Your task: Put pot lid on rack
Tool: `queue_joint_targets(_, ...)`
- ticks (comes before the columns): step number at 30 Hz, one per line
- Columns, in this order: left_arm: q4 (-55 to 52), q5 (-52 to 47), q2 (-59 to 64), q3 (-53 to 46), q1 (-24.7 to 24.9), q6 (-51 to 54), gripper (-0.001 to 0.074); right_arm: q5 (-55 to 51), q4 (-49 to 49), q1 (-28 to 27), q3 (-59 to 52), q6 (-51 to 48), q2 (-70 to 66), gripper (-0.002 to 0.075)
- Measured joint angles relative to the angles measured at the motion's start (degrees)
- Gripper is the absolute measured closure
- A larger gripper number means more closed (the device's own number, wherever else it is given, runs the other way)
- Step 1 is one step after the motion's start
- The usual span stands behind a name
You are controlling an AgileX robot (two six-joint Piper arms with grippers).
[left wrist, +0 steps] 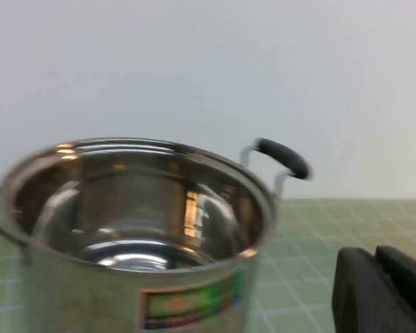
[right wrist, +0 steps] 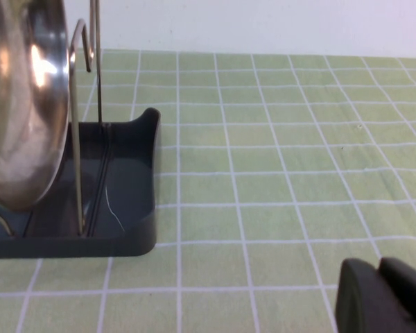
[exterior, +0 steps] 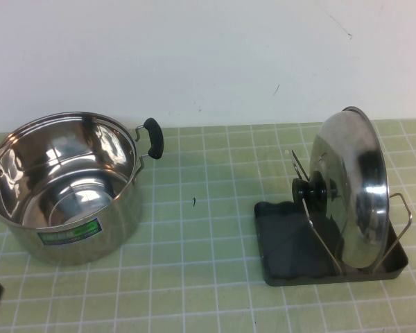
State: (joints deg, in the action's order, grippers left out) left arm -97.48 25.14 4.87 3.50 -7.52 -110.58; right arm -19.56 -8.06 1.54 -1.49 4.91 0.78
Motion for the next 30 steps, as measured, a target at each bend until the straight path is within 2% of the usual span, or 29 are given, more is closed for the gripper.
queue_joint_targets(7,5.07,-10.22,0.0,0.0,0.0,-1.86,0.0735,0.0,-0.14,0.0,0.0,0.8,0.0,0.0695)
queue_joint_targets(9,9.32,-11.57,-0.38,-0.13,0.09,0.59,0.0735,0.0,-0.14,0.0,0.0,0.9,0.0,0.0695)
queue_joint_targets(12,22.64,-11.94,-1.53,-1.1,0.63,17.48,0.0735,0.0,-0.19,0.0,0.0,0.9,0.0,0.0696)
queue_joint_targets(17,66.75,-13.61,-4.16,-4.4,2.32,63.29,0.0735,0.0,-0.28,0.0,0.0,0.9,0.0,0.0696)
queue_joint_targets(20,85.35,-18.15,-5.36,-4.69,3.06,80.6,0.0735,-0.03,-0.33,0.0,0.0,0.9,0.0,0.0696)
queue_joint_targets(23,91.31,-25.14,-5.47,-4.69,3.4,87.69,0.0735,-0.03,-0.33,0.0,0.0,0.9,0.0,0.0696)
queue_joint_targets(27,92.37,-34.47,-5.47,-4.69,3.49,90.51,0.0736,-0.03,-0.42,0.0,0.0,0.9,0.0,0.0696)
queue_joint_targets(30,92.9,-37.77,-5.47,-4.69,3.49,91.31,0.0736,-0.03,-0.42,0.0,0.0,0.9,0.0,0.0696)
